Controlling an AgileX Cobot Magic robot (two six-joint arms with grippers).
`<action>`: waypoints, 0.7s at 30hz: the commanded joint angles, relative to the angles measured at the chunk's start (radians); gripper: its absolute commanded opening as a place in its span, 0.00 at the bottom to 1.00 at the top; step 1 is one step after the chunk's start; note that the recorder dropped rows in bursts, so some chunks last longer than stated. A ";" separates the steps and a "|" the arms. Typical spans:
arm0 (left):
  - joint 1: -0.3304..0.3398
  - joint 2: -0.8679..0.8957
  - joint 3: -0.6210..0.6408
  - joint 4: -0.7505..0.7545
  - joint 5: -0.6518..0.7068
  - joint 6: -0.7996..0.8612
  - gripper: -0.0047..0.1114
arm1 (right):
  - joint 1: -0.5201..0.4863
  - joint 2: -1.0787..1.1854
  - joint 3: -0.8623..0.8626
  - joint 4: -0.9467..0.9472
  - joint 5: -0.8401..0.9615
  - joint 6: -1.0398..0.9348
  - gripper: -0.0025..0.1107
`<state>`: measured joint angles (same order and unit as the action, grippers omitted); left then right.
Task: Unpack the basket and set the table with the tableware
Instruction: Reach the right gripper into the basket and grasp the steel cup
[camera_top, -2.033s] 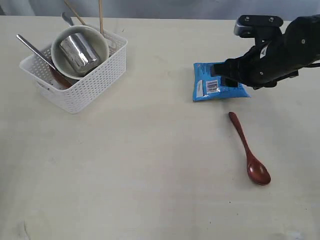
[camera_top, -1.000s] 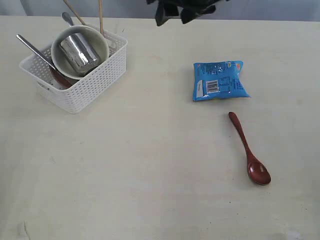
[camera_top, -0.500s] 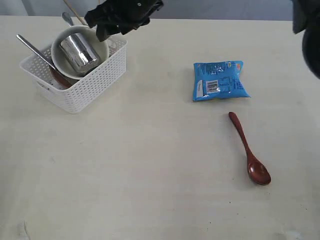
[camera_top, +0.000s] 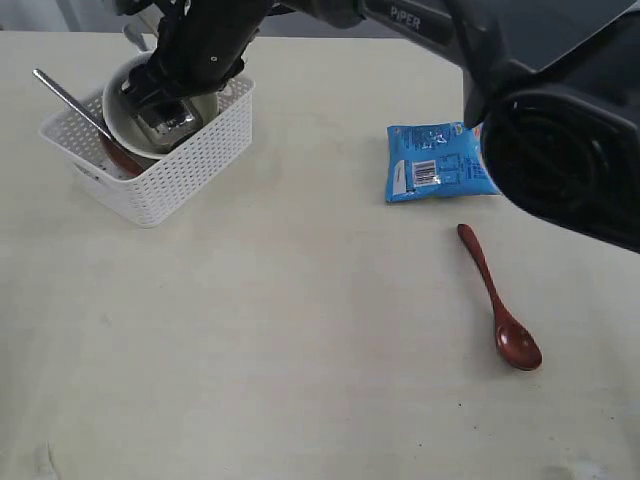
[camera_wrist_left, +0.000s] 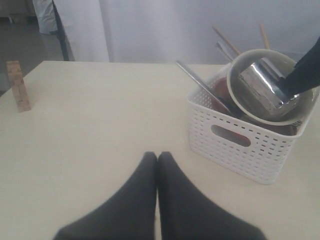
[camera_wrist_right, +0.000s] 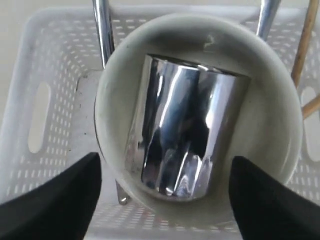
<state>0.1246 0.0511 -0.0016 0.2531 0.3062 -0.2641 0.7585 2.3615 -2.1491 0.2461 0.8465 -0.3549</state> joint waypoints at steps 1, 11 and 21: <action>-0.002 -0.006 0.002 0.005 -0.005 -0.002 0.04 | 0.005 0.008 -0.006 -0.020 -0.054 -0.008 0.62; -0.002 -0.006 0.002 0.005 -0.005 -0.002 0.04 | 0.029 0.013 -0.006 -0.018 -0.143 -0.008 0.62; -0.002 -0.006 0.002 0.005 -0.005 -0.002 0.04 | 0.036 0.056 -0.006 -0.021 -0.167 0.008 0.62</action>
<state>0.1246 0.0511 -0.0016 0.2531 0.3062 -0.2641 0.7959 2.4080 -2.1505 0.2350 0.6869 -0.3552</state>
